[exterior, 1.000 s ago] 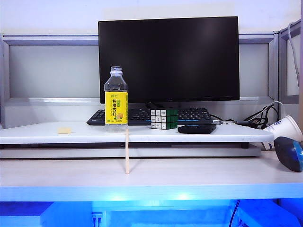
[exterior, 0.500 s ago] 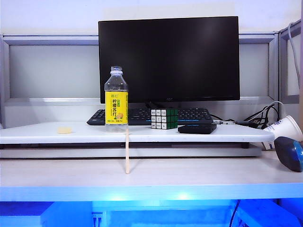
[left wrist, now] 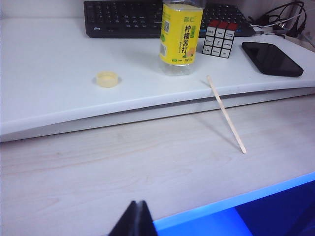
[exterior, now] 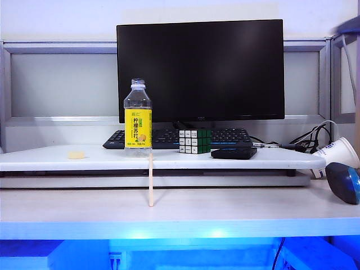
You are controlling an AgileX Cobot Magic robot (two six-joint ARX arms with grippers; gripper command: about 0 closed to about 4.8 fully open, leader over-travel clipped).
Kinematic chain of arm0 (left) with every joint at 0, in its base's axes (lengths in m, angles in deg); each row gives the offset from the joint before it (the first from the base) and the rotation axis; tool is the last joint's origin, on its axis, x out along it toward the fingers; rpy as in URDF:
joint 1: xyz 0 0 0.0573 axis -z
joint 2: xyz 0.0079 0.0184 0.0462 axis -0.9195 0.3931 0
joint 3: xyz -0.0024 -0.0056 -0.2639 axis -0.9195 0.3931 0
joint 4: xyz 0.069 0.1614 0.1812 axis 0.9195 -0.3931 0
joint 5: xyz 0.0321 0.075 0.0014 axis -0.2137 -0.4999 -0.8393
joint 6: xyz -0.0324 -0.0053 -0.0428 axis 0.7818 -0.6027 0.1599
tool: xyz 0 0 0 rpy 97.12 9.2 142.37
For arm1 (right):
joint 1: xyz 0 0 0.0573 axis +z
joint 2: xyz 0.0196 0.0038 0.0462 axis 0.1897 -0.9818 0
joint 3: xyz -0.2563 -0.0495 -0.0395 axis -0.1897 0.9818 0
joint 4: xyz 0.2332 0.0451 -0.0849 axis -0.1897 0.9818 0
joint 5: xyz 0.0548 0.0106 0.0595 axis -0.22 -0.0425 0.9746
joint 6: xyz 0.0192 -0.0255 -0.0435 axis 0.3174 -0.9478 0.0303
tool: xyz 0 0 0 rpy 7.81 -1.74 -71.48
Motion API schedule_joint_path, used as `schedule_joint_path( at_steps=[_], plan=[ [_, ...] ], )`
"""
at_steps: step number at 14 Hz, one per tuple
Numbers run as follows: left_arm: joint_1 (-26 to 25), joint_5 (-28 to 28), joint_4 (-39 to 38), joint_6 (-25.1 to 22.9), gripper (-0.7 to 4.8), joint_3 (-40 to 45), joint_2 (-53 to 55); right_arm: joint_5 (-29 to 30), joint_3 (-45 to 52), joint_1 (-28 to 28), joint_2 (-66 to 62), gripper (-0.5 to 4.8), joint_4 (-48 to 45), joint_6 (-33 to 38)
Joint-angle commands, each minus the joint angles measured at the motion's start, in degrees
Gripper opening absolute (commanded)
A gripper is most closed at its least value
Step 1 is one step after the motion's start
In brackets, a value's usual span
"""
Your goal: Grab a stick from the table and stick it in a plastic bottle.
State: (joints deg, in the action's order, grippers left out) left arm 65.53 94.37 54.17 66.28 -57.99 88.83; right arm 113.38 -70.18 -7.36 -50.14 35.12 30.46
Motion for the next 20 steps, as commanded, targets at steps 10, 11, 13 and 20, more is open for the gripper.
schedule_joint_path(
  at_steps=[10, 11, 13, 20],
  plan=[
    [0.0, 0.7, -0.4, -0.3, -0.04, -0.1, 0.0, 5.7, -12.0, 19.0, -48.7, 4.77, -23.3, 16.6],
    [0.0, 0.7, -0.4, -0.3, -0.05, -0.1, 0.0, 7.2, -16.5, 19.4, -54.3, 4.77, -23.3, 16.6],
    [0.0, 0.7, -0.4, -0.3, -0.05, -0.1, 0.0, 8.0, -20.9, 20.0, -59.8, 4.77, -23.2, 16.6],
    [0.0, 0.9, -0.3, -0.3, -0.04, -0.1, 0.0, 8.3, -29.2, 23.6, -70.8, 4.77, -20.8, 17.0]
  ],
)
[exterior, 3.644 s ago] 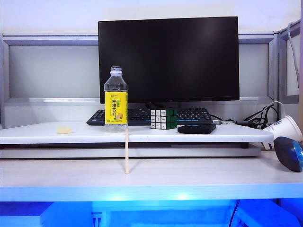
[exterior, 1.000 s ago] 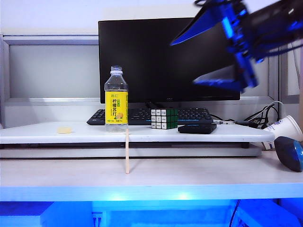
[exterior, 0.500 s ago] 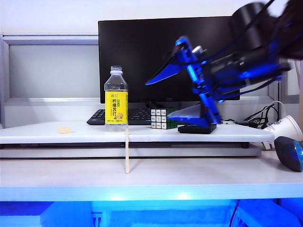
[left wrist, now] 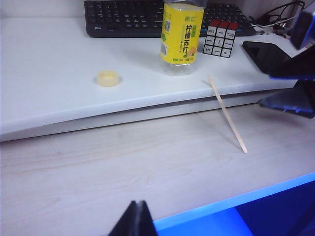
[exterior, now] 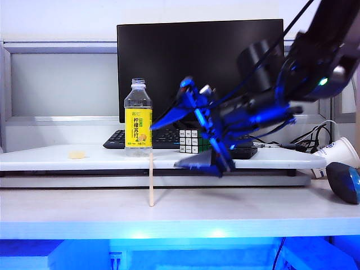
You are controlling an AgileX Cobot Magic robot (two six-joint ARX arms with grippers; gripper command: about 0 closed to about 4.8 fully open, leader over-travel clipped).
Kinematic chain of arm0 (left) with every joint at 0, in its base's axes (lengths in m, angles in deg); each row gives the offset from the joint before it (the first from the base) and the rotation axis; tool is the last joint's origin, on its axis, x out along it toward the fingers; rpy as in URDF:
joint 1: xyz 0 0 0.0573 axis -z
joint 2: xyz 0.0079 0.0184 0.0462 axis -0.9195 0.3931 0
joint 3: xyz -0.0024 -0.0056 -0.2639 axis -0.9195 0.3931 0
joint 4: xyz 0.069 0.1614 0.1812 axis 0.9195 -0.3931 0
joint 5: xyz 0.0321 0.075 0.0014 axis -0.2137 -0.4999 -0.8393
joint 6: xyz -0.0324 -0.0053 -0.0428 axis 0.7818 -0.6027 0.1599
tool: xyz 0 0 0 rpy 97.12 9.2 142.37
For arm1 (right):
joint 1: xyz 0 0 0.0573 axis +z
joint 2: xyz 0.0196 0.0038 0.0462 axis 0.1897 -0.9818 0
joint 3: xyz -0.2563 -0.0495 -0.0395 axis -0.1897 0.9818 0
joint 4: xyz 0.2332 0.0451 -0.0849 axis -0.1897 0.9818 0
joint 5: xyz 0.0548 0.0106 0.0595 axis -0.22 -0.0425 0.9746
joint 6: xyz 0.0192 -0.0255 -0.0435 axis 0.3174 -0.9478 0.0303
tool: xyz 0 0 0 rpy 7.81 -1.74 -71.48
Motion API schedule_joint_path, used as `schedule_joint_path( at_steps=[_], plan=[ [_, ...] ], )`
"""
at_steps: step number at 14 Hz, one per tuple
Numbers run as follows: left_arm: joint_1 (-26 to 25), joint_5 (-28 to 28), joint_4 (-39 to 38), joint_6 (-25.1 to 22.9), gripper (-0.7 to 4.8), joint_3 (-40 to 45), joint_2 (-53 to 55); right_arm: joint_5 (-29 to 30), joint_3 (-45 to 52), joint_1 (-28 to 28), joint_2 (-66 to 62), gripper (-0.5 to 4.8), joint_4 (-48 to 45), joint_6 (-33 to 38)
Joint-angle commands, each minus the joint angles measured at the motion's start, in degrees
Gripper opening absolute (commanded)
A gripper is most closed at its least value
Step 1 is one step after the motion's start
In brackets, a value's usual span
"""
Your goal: Grab a stick from the table and stick it in a plastic bottle.
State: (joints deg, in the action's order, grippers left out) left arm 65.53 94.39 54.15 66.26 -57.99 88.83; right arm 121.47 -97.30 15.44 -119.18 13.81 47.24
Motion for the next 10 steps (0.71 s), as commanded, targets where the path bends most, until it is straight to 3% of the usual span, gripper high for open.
schedule_joint_path(
  at_steps=[1, 5, 10],
  plan=[
    [0.0, 0.8, -0.3, -0.2, -0.04, -0.1, 0.0, -0.3, -4.3, 1.4, -3.7, 4.77, 2.1, 0.2],
    [0.0, 0.9, -0.3, -0.2, -0.05, -0.1, 0.0, -1.7, -11.3, 1.9, -9.6, 4.76, 5.3, 0.3],
    [0.0, 0.9, -0.3, -0.2, -0.04, -0.1, 0.0, -2.2, -12.7, 1.9, -10.7, 4.62, 7.0, 0.2]
  ],
)
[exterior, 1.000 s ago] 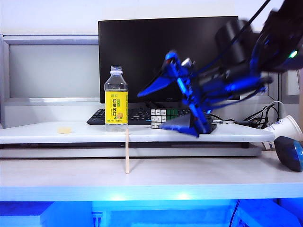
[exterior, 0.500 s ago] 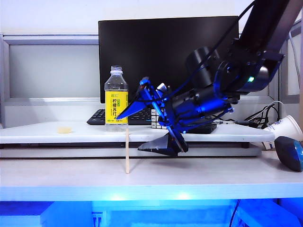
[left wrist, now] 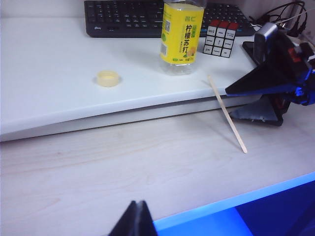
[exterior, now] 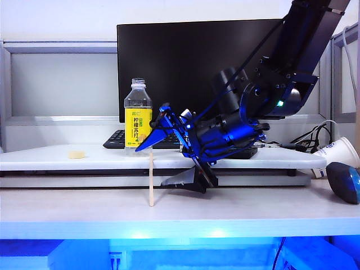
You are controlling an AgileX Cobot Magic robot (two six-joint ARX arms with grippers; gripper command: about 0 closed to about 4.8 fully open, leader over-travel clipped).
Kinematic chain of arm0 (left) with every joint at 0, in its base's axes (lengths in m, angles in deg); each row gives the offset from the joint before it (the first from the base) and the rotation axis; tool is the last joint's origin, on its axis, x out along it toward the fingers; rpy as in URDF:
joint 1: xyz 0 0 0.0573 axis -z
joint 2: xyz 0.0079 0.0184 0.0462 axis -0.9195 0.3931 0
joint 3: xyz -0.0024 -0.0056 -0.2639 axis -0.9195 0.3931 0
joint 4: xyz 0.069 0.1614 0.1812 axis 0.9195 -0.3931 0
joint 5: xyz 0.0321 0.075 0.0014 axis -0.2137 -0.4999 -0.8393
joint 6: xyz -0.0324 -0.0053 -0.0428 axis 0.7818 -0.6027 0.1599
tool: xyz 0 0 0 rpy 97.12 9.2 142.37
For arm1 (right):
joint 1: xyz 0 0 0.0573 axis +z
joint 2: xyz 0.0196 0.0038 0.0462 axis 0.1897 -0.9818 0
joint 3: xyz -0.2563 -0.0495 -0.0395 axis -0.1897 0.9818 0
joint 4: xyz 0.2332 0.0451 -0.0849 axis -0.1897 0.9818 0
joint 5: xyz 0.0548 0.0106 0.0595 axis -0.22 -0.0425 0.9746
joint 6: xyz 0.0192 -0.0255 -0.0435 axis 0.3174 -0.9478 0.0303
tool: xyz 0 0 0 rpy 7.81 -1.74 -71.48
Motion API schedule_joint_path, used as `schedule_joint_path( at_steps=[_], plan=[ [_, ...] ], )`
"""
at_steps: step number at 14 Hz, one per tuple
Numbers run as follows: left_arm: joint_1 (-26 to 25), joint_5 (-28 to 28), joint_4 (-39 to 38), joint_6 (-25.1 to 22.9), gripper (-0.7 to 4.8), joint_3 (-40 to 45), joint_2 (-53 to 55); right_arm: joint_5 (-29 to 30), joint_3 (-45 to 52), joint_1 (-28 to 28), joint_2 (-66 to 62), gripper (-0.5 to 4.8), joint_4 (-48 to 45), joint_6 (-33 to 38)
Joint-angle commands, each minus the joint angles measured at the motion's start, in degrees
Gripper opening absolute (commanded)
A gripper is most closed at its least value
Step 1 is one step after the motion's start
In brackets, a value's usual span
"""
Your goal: Grab a stick from the table and stick it in a plastic bottle.
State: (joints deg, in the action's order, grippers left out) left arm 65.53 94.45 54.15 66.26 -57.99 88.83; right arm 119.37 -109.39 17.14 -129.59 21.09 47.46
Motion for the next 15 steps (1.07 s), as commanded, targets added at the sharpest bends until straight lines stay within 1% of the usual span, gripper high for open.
schedule_joint_path(
  at_steps=[1, 4, 5, 6, 7, 8, 10, 11, 13, 15],
  plan=[
    [0.0, 0.8, -0.3, -0.2, -0.04, -0.1, 0.0, -0.1, -1.1, 0.2, -1.0, 4.62, -0.3, 0.0],
    [0.0, 0.7, -0.3, -0.2, -0.04, -0.1, 0.0, 0.3, -2.9, 0.5, -3.2, 4.59, -0.2, 0.1],
    [0.0, 0.8, -0.3, -0.2, -0.04, -0.1, 0.0, 0.3, -2.9, 0.6, -3.2, 4.47, -0.2, 0.0],
    [0.0, 0.7, -0.3, -0.3, -0.04, -0.1, 0.0, 0.2, -2.9, 0.6, -3.2, 4.08, -0.3, 0.0],
    [0.0, 0.7, -0.3, -0.2, -0.05, -0.1, 0.0, 0.0, -2.9, 0.6, -3.2, 3.90, -0.3, 0.0],
    [0.0, 0.7, -0.3, -0.3, -0.05, -0.1, 0.0, -0.3, -2.9, 0.6, -3.2, 3.86, -0.3, 0.0],
    [0.0, 0.7, -0.3, -0.3, -0.05, -0.1, 0.0, -1.6, -2.9, 0.6, -3.2, 2.53, -0.6, 0.0],
    [0.0, 0.7, -0.3, -0.2, -0.04, -0.1, 0.0, -1.7, -2.9, 0.6, -3.2, 2.32, -0.7, 0.0],
    [0.0, 0.7, -0.3, -0.3, -0.05, -0.1, 0.0, -1.7, -2.9, 0.6, -3.2, 1.65, -0.7, 0.0],
    [0.0, 0.7, -0.3, -0.3, -0.04, -0.1, 0.0, -2.6, -2.9, 0.6, -3.2, 1.31, -0.7, 0.0]
  ],
)
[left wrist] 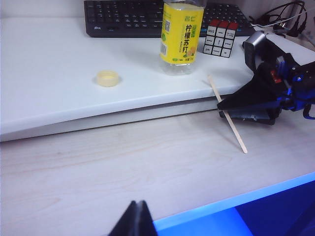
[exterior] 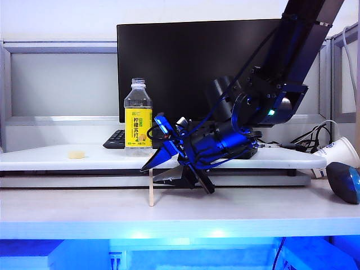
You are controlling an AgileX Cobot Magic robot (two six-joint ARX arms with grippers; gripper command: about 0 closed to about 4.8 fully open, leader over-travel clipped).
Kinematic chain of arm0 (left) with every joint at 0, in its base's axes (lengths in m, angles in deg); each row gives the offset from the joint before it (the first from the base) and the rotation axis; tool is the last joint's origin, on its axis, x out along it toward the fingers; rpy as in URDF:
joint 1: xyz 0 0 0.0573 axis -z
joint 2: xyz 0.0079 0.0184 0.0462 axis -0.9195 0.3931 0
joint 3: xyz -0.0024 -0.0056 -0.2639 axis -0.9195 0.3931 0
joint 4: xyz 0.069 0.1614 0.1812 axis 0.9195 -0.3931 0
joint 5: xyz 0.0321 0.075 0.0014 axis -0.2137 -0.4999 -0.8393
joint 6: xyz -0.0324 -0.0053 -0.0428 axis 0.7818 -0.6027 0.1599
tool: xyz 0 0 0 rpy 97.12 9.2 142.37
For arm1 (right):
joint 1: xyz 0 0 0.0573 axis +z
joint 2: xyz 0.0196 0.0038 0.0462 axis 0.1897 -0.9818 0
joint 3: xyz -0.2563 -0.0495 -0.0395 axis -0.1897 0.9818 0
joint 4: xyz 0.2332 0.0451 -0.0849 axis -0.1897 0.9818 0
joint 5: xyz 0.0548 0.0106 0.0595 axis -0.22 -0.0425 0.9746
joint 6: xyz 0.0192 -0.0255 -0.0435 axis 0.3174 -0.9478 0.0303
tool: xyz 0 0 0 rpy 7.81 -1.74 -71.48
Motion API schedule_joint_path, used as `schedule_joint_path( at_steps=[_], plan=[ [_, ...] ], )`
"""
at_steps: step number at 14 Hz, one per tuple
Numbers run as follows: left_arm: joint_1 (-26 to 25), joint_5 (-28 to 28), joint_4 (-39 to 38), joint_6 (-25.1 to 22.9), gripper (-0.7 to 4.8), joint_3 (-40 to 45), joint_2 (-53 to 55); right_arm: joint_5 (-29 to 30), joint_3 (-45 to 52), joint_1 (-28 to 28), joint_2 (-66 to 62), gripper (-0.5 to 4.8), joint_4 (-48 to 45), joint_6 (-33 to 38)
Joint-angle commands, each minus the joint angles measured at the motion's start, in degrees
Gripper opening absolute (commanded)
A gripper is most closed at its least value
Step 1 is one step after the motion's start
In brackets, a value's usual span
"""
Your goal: Grab a stick from the table and stick it in a plastic bottle.
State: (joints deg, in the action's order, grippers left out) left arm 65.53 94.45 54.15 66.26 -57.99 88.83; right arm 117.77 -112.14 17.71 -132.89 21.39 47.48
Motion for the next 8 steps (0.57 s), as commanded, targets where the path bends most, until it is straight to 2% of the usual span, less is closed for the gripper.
schedule_joint_path(
  at_steps=[1, 2, 4, 8],
  plan=[
    [0.0, 0.7, -0.3, -0.3, -0.05, -0.1, 0.0, -1.5, -0.2, 0.0, 0.1, 1.12, -1.0, 0.0],
    [0.0, 0.7, -0.3, -0.3, -0.04, -0.1, 0.0, -2.3, -0.1, 0.0, 0.1, 1.04, -0.9, 0.0],
    [0.0, 0.7, -0.3, -0.3, -0.05, -0.1, 0.0, -2.5, -0.1, 0.0, 0.1, -0.09, -1.0, 0.0],
    [0.0, 0.5, -0.3, -0.3, -0.04, -0.1, 0.0, -0.8, -0.1, 0.0, 0.2, -0.09, -2.5, -0.6]
  ],
)
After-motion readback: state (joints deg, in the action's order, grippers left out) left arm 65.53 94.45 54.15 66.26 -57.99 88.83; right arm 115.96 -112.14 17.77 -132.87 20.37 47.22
